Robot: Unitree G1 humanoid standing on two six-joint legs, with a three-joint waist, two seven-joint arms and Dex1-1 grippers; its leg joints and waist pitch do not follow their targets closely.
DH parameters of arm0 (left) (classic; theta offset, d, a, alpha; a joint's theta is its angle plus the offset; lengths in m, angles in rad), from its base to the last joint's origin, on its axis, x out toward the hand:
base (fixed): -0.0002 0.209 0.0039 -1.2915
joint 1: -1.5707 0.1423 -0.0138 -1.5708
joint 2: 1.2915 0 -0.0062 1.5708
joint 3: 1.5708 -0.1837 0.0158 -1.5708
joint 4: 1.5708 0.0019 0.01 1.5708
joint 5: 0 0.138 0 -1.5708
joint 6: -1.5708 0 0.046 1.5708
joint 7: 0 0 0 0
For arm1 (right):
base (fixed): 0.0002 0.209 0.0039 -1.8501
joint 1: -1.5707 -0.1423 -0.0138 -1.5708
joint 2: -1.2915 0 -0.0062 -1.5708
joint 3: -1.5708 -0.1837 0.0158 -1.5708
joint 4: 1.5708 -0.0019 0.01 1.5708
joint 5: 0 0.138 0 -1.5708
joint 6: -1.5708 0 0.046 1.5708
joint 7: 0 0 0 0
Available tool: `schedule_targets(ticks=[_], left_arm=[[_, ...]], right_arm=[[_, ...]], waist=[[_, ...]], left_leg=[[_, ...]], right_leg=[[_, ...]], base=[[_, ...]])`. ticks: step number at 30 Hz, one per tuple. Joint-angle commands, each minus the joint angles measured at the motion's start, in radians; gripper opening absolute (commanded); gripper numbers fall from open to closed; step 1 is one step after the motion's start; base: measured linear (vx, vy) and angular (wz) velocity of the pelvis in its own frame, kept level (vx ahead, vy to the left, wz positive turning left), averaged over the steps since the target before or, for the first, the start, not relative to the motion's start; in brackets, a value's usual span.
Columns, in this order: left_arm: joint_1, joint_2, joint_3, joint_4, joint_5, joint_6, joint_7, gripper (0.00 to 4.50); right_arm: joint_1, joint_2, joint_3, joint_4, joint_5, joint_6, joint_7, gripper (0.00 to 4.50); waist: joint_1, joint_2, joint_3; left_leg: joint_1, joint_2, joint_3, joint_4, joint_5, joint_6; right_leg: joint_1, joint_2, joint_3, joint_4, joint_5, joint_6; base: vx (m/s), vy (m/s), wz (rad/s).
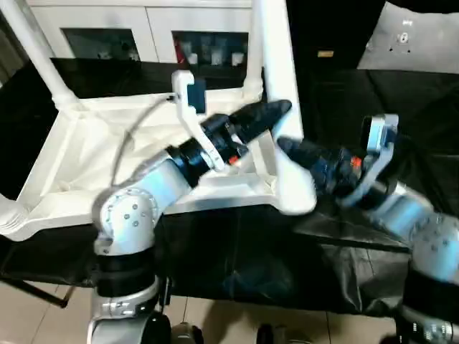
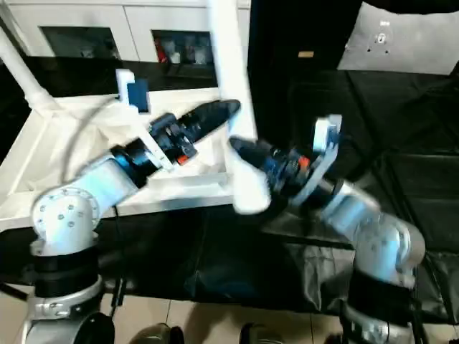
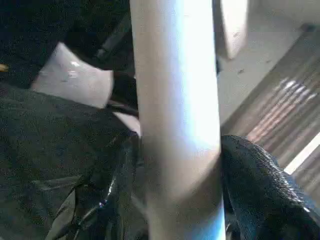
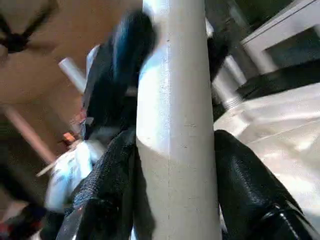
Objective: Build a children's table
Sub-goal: Pick table leg
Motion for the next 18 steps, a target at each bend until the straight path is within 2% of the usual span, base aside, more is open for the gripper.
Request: schedule_targets(ticks=[1, 4, 5, 6, 7, 8, 10, 11, 12, 13, 14, 16, 17, 18], left_arm=[[-0.009, 0.002, 0.021, 0.026, -0.03, 0.017, -0.006, 3.09], [-0.006, 0.019, 0.014, 0.044, -0.035, 0.013, -0.023, 3.09], [-0.005, 0.018, 0.02, 0.045, -0.055, 0.017, -0.034, 2.92], [-0.005, 0.018, 0.02, 0.045, -0.055, 0.017, -0.034, 2.8], [-0.002, 0.018, 0.031, 0.043, -0.09, 0.028, -0.053, 2.73], [0.006, 0.027, 0.033, 0.033, -0.128, 0.04, -0.082, 2.7], [0.022, 0.05, 0.017, 0.015, -0.146, 0.044, -0.126, 2.47], [0.029, 0.059, 0.01, 0.008, -0.153, 0.046, -0.142, 2.3], [0.031, 0.061, 0.007, 0.006, -0.156, 0.044, -0.149, 2.3], [0.032, 0.062, 0.008, 0.008, -0.163, 0.046, -0.157, 2.28], [0.033, 0.065, 0.006, 0.008, -0.167, 0.048, -0.165, 2.28], [0.032, 0.069, 0.004, 0.01, -0.172, 0.05, -0.169, 2.32], [0.033, 0.072, 0.001, 0.009, -0.178, 0.05, -0.174, 2.05], [0.033, 0.075, -0.001, 0.012, -0.182, 0.048, -0.175, 2.05]], right_arm=[[0.007, -0.005, 0.008, -0.032, 0.025, -0.003, 0.017, 1.86], [0.019, -0.016, 0.022, -0.027, 0.026, -0.01, 0.013, 1.86], [0.023, -0.02, 0.026, -0.024, 0.025, -0.013, 0.013, 1.86], [0.023, -0.02, 0.026, -0.024, 0.025, -0.013, 0.013, 1.86], [0.026, -0.024, 0.032, -0.017, 0.023, -0.017, 0.016, 1.86], [0.03, -0.031, 0.043, -0.007, 0.024, -0.022, 0.019, 1.86], [0.031, -0.039, 0.054, 0.002, 0.028, -0.02, 0.024, 1.86], [0.032, -0.043, 0.059, 0.009, 0.027, -0.019, 0.029, 1.86], [0.033, -0.046, 0.062, 0.012, 0.026, -0.02, 0.031, 1.86], [0.032, -0.052, 0.065, 0.018, 0.023, -0.02, 0.033, 1.86], [0.033, -0.057, 0.068, 0.022, 0.021, -0.021, 0.035, 1.86], [0.033, -0.061, 0.071, 0.023, 0.022, -0.023, 0.036, 1.86], [0.031, -0.067, 0.072, 0.022, 0.026, -0.021, 0.033, 1.86], [0.03, -0.071, 0.073, 0.023, 0.032, -0.022, 0.031, 1.86]], waist=[[0.007, 0.002, -0.081], [0.006, 0.002, -0.08], [0.006, 0.002, -0.08], [0.007, 0.003, -0.081], [0.006, 0.007, -0.08], [0.007, 0.005, -0.081], [0.007, 0.006, -0.081], [0.006, 0.008, -0.081], [0.006, 0.02, -0.08], [0.004, 0.019, -0.079], [0.002, 0.013, -0.078], [0.005, 0.014, -0.078], [0.005, 0.017, -0.078], [0.004, 0.019, -0.077]], left_leg=[[0.002, 0.046, -0.02, -0.05, 0.015, 0.126], [0.004, 0.047, -0.022, -0.052, 0.003, 0.122], [0.005, 0.049, -0.022, -0.052, 0.002, 0.121], [0.005, 0.051, -0.024, -0.052, 0.005, 0.119], [0.005, 0.052, -0.024, -0.052, 0.006, 0.118], [0.005, 0.053, -0.025, -0.051, 0.012, 0.119], [0.002, 0.054, -0.026, -0.051, 0.022, 0.132], [0.002, 0.055, -0.027, -0.05, 0.027, 0.138], [0.003, 0.055, -0.028, -0.049, 0.024, 0.138], [0.004, 0.056, -0.027, -0.049, 0.018, 0.138], [0.0, 0.054, -0.028, -0.051, 0.015, 0.136], [0.001, 0.053, -0.027, -0.05, 0.01, 0.136], [0.002, 0.053, -0.027, -0.05, 0.013, 0.133], [0.001, 0.054, -0.028, -0.051, 0.013, 0.131]], right_leg=[[0.064, -0.1, 0.048, -0.085, -0.283, -0.1], [0.066, -0.101, 0.048, -0.088, -0.299, -0.09], [0.065, -0.101, 0.048, -0.088, -0.294, -0.092], [0.066, -0.103, 0.047, -0.086, -0.281, -0.1], [0.065, -0.104, 0.047, -0.085, -0.273, -0.105], [0.066, -0.105, 0.046, -0.084, -0.259, -0.114], [0.067, -0.106, 0.046, -0.08, -0.234, -0.122], [0.066, -0.106, 0.045, -0.079, -0.229, -0.125], [0.064, -0.106, 0.043, -0.079, -0.233, -0.126], [0.063, -0.105, 0.043, -0.083, -0.239, -0.125], [0.069, -0.107, 0.042, -0.082, -0.246, -0.123], [0.068, -0.107, 0.041, -0.084, -0.269, -0.114], [0.068, -0.107, 0.041, -0.085, -0.28, -0.107], [0.068, -0.106, 0.039, -0.086, -0.288, -0.099]], base=[[0.0, 0.0, 0.0], [0.0, 0.0, 0.0], [0.0, 0.0, 0.0], [0.0, 0.0, 0.0], [0.0, 0.0, 0.0], [0.0, 0.0, 0.0], [0.0, 0.0, 0.0], [0.0, 0.0, 0.0], [0.0, 0.0, 0.0], [0.0, 0.0, 0.0], [0.0, 0.0, 0.0], [0.0, 0.0, 0.0], [0.0, 0.0, 0.0], [0.0, 0.0, 0.0]])
